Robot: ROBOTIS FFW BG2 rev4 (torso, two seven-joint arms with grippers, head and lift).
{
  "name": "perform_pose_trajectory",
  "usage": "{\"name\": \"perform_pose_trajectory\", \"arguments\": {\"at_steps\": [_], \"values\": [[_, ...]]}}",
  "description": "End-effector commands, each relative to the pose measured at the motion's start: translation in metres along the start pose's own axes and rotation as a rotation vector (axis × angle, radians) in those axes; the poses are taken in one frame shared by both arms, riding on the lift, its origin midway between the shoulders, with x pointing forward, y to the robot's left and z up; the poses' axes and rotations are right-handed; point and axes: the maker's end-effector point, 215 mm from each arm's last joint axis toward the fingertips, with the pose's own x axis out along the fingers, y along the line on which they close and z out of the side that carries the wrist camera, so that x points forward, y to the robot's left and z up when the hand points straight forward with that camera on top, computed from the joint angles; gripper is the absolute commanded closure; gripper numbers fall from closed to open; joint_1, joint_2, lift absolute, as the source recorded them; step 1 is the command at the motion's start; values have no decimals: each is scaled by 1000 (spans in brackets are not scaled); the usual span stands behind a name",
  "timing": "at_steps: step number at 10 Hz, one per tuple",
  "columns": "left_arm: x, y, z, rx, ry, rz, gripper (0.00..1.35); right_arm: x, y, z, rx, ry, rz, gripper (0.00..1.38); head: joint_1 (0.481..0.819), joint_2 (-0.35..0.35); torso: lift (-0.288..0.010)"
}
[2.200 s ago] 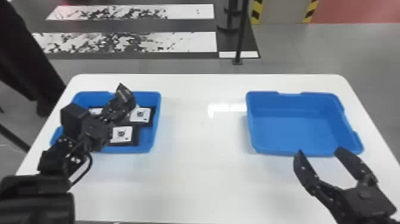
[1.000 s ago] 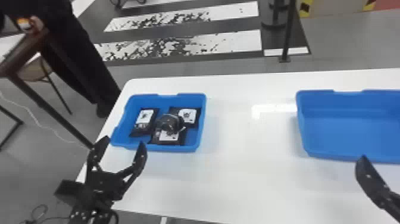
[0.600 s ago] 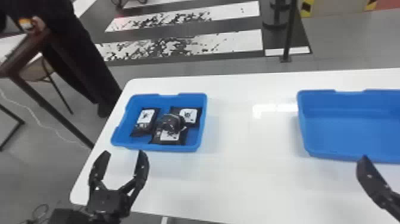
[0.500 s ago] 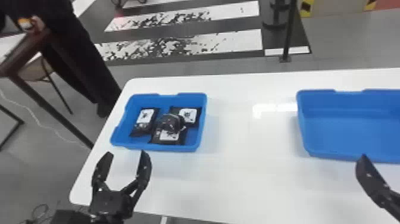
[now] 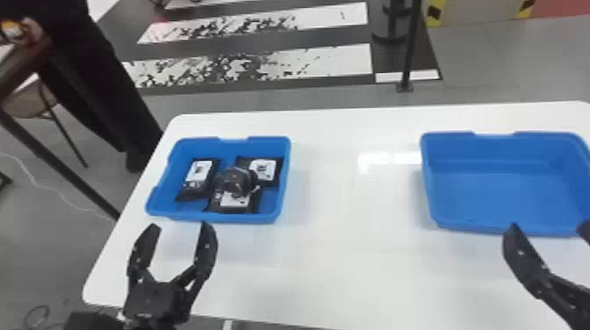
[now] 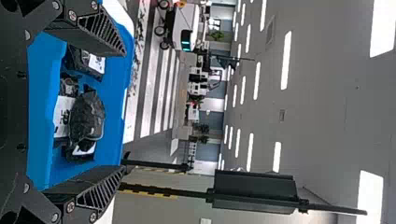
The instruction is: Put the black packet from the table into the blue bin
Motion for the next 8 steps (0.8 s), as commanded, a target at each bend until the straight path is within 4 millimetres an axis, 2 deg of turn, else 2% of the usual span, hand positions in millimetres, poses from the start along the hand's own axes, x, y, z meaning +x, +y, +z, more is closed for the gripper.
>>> {"name": "perform_pose_trajectory", "arguments": {"at_steps": [1, 8], "values": [[0, 0, 0, -4, -1, 2, 180, 0, 0, -1, 1, 2, -1, 137, 695, 183, -110], [-3, 1, -2, -11, 3, 14, 180, 1, 0, 0, 0, 0, 0, 137, 695, 186, -110]]}}
